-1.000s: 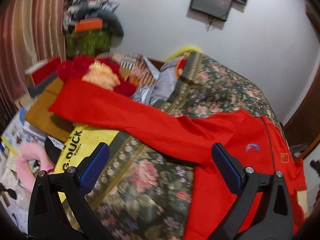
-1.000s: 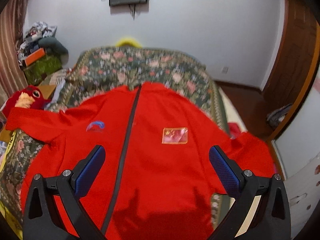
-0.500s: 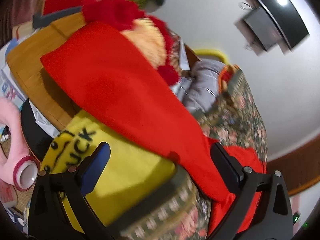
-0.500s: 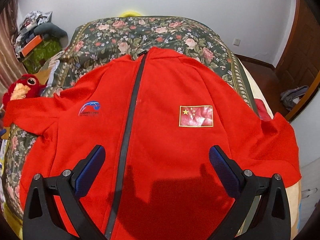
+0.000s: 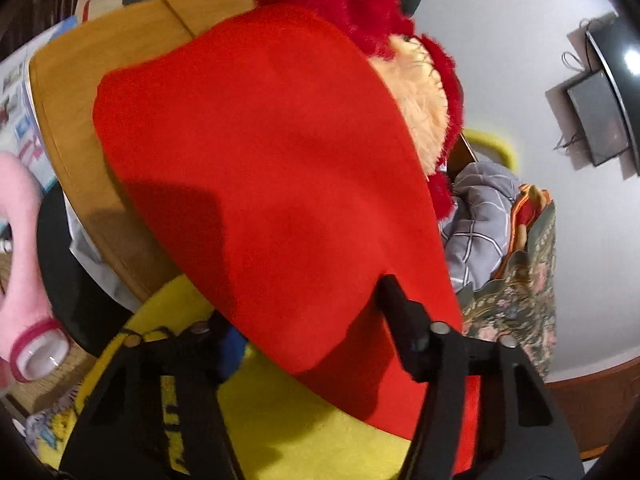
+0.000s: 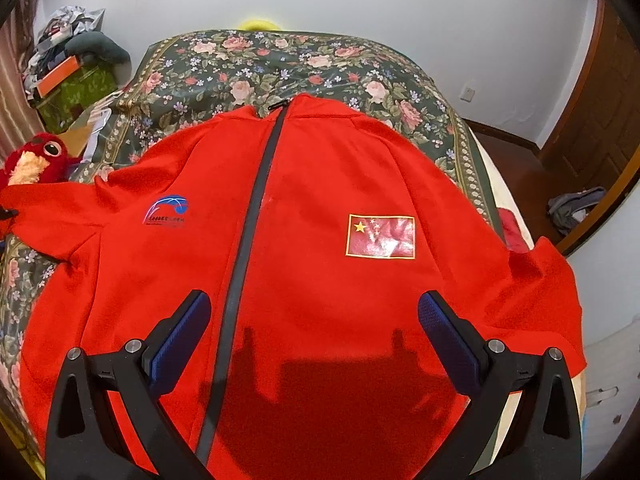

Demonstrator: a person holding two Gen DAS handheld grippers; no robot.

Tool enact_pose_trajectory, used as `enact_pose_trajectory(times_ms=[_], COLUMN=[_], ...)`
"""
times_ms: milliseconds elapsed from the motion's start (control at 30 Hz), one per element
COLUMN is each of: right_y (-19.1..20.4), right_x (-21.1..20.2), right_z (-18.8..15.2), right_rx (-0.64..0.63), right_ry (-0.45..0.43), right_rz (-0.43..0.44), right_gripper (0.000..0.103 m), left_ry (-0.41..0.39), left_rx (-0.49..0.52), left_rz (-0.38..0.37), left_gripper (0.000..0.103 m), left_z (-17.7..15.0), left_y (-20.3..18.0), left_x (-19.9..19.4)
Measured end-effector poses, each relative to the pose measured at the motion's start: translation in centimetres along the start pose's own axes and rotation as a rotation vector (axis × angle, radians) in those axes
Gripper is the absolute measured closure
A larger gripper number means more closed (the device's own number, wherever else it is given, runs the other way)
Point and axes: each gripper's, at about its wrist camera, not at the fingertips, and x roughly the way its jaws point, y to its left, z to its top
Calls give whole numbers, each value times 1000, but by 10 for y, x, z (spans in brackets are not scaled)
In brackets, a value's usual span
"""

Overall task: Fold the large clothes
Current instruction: 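Grasp the red jacket's sleeve with the left gripper and lift it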

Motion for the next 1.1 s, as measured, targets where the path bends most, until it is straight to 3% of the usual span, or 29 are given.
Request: enact_pose_trajectory(times_ms=[133,233,433,600,767,900,1100], right_y=[-2,-4,-7,-15,-27,-35,-53], right_x=[-6,-12,-27,-37,-40,-40,-42], right_z=[-1,0,1,1,-1,-3,-8], right_rx=[-12,-19,-30,-45,-27,-15,10], right_ry=[-4,-6,-33,-59,-65,-63,-75], right_rz=[-4,-2,16,21,51,86,116], right_gripper=[0,0,0,0,0,0,0], left_ry=[-40,-63,-113,-136,-134,-83,22], left_rx=[105,175,312,485,634,733,892], left_rz=[31,20,-123,-238,-345,-385,-361], left_gripper=[92,99,101,101,101,101,101], left_z=[-2,1,-13,-51,-110,-165,-261], left_y=[-27,-55,-140,-229,-311,-361,-412], left_x=[-19,-40,-91,-132,-151,-147,-112])
